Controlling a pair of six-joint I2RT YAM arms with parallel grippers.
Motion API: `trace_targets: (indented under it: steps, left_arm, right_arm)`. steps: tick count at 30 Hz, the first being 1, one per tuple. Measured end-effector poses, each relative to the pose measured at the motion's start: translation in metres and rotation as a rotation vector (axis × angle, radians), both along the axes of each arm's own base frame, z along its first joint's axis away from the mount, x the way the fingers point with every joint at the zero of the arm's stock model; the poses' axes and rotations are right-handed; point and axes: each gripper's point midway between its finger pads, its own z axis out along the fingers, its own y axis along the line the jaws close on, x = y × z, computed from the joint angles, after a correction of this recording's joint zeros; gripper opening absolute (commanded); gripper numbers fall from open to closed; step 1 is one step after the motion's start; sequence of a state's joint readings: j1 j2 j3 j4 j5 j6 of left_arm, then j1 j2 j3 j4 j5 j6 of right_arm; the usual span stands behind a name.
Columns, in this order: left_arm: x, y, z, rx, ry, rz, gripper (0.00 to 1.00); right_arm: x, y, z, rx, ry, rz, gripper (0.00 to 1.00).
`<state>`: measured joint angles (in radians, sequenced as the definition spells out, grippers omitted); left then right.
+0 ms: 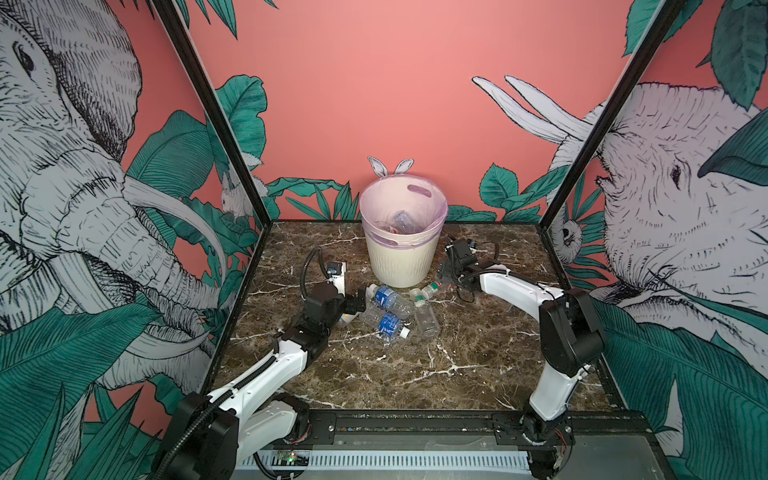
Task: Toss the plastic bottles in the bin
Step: 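Withdraw the left gripper from the bin while the right gripper reaches toward the green-cap bottle, then lower the right gripper and close it around the lying green-label bottle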
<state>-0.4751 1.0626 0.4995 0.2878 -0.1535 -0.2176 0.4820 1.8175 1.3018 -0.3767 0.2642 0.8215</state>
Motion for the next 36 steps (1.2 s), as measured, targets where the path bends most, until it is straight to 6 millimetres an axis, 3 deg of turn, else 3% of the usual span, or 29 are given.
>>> trace_targets:
  steps: [7,21,28,36]
  left_arm:
    - [0.001,-0.001,0.003,-0.011,-0.012,-0.002,0.98]
    - [0.001,-0.002,-0.003,-0.006,0.002,-0.005,0.98]
    - [0.002,-0.003,-0.008,-0.003,0.019,-0.008,0.98]
    - [0.002,-0.004,-0.013,-0.001,0.033,-0.010,0.98]
  right_arm:
    - [0.014,0.002,-0.012,0.020,0.023,-0.033,0.99]
    - [0.025,-0.021,-0.030,0.026,0.061,-0.092,0.96]
    - [0.020,-0.029,-0.040,0.014,0.079,-0.093,0.92]
    - [0.000,-0.050,-0.065,-0.035,0.158,-0.083,0.88]
